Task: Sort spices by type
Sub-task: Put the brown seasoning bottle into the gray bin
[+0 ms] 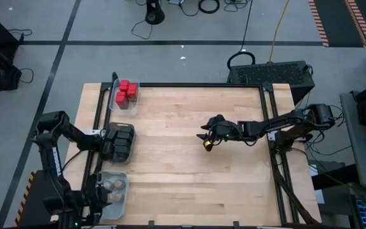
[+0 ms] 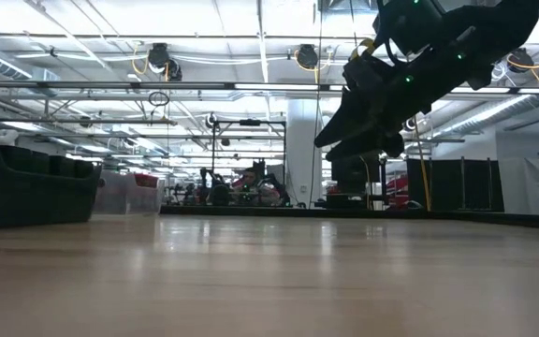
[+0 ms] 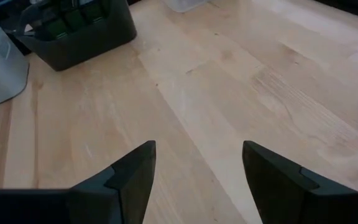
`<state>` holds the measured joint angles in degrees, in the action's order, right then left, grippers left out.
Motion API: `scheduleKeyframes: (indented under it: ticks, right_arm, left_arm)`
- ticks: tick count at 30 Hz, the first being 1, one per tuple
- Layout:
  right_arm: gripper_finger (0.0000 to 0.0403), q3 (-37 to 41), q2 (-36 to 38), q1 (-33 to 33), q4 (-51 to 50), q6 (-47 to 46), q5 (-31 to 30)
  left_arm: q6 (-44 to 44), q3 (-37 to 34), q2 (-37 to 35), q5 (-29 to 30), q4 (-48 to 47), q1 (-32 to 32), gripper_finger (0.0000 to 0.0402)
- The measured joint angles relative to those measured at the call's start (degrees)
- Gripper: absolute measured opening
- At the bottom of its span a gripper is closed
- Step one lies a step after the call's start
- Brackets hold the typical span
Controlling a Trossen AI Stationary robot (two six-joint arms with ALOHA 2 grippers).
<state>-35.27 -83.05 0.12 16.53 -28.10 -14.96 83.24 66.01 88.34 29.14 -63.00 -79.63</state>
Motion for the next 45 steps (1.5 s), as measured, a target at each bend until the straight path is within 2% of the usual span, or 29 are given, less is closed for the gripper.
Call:
scheduleKeyframes:
  ticks: [3,9,13,32,45]
  right_arm:
    - [0.0222,0.00,0.00,0.00,0.02,0.00,0.01]
    - [0.0222,0.00,0.00,0.00,-0.02,-0.14,0.02]
    - [0.0222,0.00,0.00,0.33,-0.06,-0.20,0.02]
    - [0.0222,0.00,0.00,0.42,-0.12,2.49,0.07]
    - [0.0222,0.02,0.00,0.42,-0.15,3.92,0.09]
  left_arm:
    - [-1.64,-0.04,0.94,-2.76,-0.58,0.78,0.0187]
    - [-12.09,-0.06,1.17,-4.33,-0.57,3.71,0.0186]
    - [-13.42,-0.04,1.17,-7.67,-0.07,4.78,0.0186]
    - [-3.64,-0.04,1.15,-15.29,-0.34,8.46,0.0187]
    - [0.50,-0.02,4.62,-15.08,-0.40,8.09,0.0186]
